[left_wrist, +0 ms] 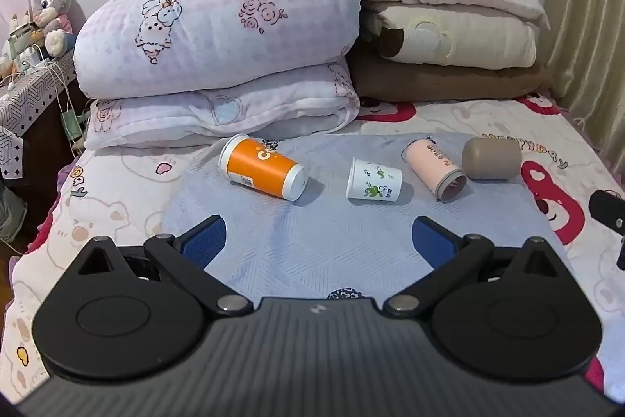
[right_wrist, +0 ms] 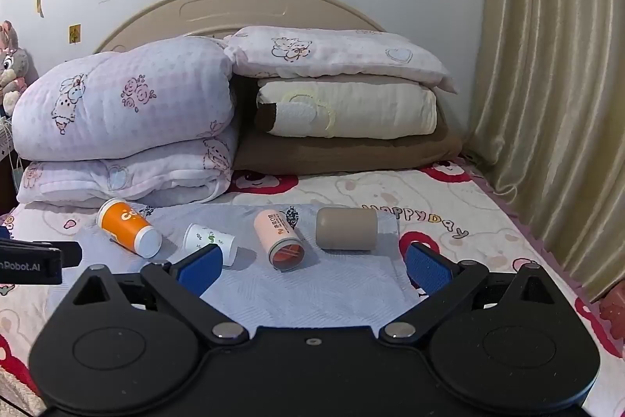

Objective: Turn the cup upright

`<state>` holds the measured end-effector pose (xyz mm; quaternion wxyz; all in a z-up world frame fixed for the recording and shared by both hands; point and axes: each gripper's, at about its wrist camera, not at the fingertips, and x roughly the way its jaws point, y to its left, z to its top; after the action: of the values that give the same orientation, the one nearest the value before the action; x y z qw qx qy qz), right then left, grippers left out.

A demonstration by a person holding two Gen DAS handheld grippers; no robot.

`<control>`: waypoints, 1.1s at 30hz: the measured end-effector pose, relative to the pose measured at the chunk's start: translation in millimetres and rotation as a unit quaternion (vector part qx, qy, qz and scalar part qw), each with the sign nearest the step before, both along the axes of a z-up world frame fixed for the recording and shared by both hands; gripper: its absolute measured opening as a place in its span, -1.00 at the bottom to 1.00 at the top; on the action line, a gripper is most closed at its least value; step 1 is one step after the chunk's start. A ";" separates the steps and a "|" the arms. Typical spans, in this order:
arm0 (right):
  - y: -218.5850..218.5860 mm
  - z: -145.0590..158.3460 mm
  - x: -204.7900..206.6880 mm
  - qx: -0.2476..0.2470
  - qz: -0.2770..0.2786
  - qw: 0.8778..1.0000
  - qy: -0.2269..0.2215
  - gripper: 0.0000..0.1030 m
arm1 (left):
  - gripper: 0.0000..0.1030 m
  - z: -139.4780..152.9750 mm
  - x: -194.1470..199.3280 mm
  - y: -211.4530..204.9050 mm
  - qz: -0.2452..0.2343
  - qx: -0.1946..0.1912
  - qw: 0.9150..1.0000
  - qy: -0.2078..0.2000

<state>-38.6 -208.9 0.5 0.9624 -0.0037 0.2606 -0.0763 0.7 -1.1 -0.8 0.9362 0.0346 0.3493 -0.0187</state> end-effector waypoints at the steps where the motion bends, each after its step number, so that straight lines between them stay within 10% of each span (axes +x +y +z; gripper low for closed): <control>1: 0.4 -0.4 -0.2 -0.004 0.000 1.000 -0.002 0.98 | 1.00 0.5 -1.8 2.8 0.001 -0.011 1.000 -0.008; 33: -10.1 -5.8 6.7 0.011 -0.008 1.000 0.011 0.98 | 1.00 0.7 -9.1 -11.6 -0.005 0.032 0.999 -0.043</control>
<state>-31.9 -218.9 -5.3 0.9587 0.0078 0.2725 -0.0807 -8.4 -12.6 -0.1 0.9485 0.0673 0.3094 -0.0103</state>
